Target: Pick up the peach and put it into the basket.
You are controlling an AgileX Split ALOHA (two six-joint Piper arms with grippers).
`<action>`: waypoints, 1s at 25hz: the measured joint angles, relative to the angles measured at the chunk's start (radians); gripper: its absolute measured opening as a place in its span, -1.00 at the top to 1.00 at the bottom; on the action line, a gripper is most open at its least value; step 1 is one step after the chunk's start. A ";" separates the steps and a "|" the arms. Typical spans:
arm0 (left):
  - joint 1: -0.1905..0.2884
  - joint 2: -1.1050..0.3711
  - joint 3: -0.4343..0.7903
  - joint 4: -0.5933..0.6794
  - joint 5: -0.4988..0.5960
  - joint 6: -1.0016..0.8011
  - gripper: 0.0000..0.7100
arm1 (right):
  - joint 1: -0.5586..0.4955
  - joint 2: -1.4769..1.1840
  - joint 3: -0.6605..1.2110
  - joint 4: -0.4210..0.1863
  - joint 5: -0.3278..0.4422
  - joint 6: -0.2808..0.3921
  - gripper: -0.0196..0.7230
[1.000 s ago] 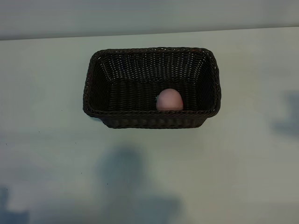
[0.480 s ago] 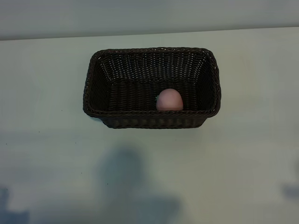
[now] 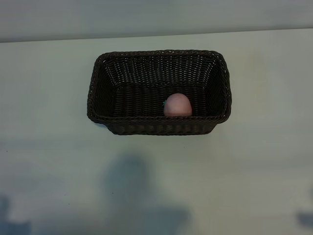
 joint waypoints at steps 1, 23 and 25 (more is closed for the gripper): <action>0.000 0.000 0.000 0.000 0.000 0.000 -0.14 | 0.000 0.000 0.016 0.000 0.001 0.000 -0.42; 0.000 0.000 0.000 0.000 0.000 0.000 -0.14 | 0.000 0.000 0.210 0.015 -0.086 -0.020 -0.41; 0.000 0.000 0.000 0.000 0.000 0.000 -0.14 | 0.000 0.000 0.210 0.015 -0.086 -0.020 -0.41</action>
